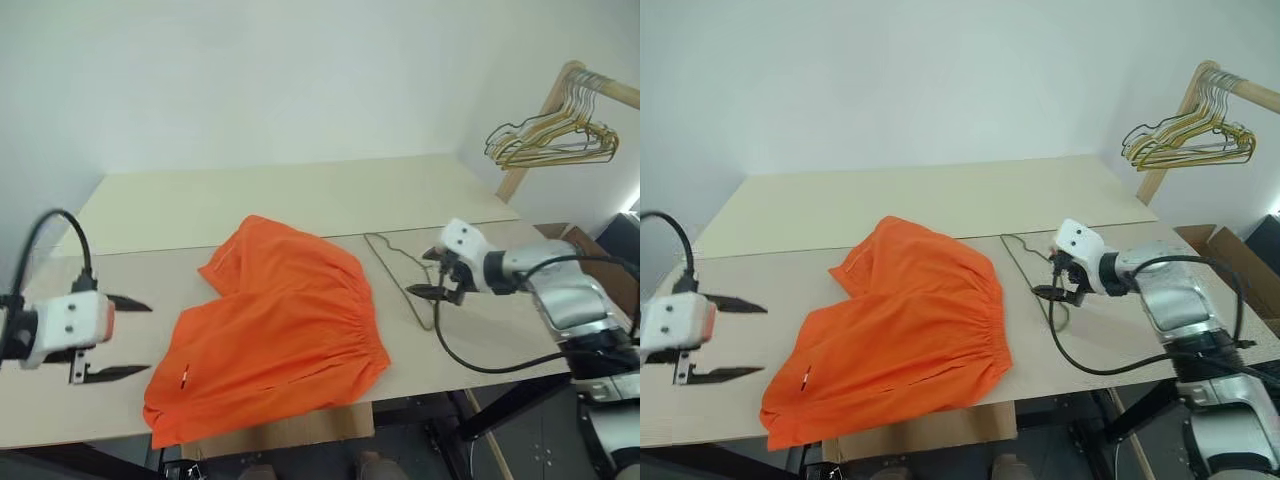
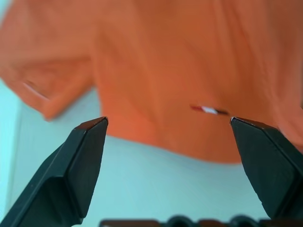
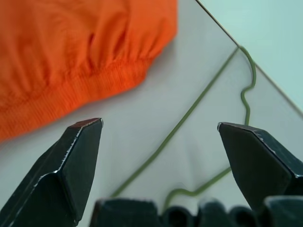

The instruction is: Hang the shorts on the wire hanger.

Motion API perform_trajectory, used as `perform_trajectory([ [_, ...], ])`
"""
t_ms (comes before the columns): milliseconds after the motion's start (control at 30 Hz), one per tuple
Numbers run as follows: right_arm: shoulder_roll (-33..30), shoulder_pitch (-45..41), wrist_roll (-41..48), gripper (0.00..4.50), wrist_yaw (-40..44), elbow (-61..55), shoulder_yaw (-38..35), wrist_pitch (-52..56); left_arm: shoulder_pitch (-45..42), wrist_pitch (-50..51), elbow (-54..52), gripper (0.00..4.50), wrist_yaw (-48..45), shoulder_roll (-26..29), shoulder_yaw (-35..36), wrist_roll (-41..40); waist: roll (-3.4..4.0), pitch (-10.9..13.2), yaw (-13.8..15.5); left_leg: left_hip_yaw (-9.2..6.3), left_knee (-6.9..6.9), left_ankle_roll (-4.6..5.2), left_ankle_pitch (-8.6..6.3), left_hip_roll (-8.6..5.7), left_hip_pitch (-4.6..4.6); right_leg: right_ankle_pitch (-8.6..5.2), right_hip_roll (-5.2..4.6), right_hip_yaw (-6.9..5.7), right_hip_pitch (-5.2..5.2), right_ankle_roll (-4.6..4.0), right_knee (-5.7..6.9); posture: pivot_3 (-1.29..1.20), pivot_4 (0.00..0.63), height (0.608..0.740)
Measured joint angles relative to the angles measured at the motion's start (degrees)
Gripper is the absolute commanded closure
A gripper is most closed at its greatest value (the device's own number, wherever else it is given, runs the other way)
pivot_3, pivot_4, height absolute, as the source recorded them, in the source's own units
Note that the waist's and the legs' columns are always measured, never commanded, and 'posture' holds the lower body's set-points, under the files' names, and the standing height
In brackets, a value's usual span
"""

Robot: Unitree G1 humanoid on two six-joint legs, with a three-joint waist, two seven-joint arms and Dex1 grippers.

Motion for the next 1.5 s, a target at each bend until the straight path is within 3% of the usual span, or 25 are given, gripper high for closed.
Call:
perform_trajectory([
  [167, 9.5, -2.6, -0.2, 0.0, -11.4, 4.0, -1.7, 10.8, -9.0, 5.8, -4.4, 0.02, 2.7, -7.3, -4.9, -9.4, 0.0, 0.0, -0.2, -0.16, 0.07, 0.0, 0.0, -0.14, -0.39, 0.2, -0.03, 0.04, -0.17, 0.02, -0.05, -0.02, 0.0, 0.74],
  [300, 12.0, -3.3, -2.5, 0.0, -17.6, 8.6, -1.7, 11.3, -10.4, 8.2, -8.1, 0.02, 4.1, -8.8, -9.2, -10.1, -0.05, 0.0, -0.5, -0.23, 0.08, -0.01, 0.0, -0.24, -0.72, 0.25, -0.09, 0.04, -0.47, 0.06, -0.06, -0.01, 0.0, 0.74],
  [600, 13.5, -3.5, -3.4, 0.0, -18.3, 15.2, 0.1, 11.1, -11.7, 10.5, -11.4, 0.02, 5.1, -11.9, -11.5, -12.5, -0.06, -0.1, -1.2, -0.3, 0.09, -0.01, 0.01, -0.22, -0.94, 0.28, -0.03, 0.05, -0.74, 0.04, -0.01, 0.0, 0.0, 0.74],
  [1067, 14.6, -5.0, -5.3, 4.47, -19.4, 21.1, 2.7, 9.8, -11.7, 10.2, -11.8, 0.0, 6.0, -13.1, -11.7, -11.6, -0.37, -0.3, -0.7, -0.39, 0.08, -0.02, 0.0, -0.21, 0.41, 0.01, -0.04, -0.11, 0.82, 0.49, -0.3, 0.01, 0.0, 0.74],
  [1367, 15.8, -4.7, -5.6, 4.47, -24.1, 22.6, -0.2, 6.9, -13.4, 9.7, -11.4, 0.0, 9.6, -16.5, -13.3, -10.0, -0.6, -0.5, -0.4, -0.43, 0.05, -0.03, 0.0, -0.23, 0.38, 0.05, -0.07, -0.12, 0.88, 0.54, -0.4, 0.02, 0.0, 0.74],
  [1500, 16.0, -2.0, -4.2, 4.47, -27.8, 15.5, -5.7, 8.9, -18.9, 20.6, -10.5, 0.0, 20.5, -20.2, -14.8, -10.2, -0.4, -0.4, -0.2, -0.49, 0.05, -0.02, 0.0, -0.25, 0.15, 0.06, -0.06, -0.08, 0.64, 0.53, -0.36, 0.0, 0.0, 0.74],
])
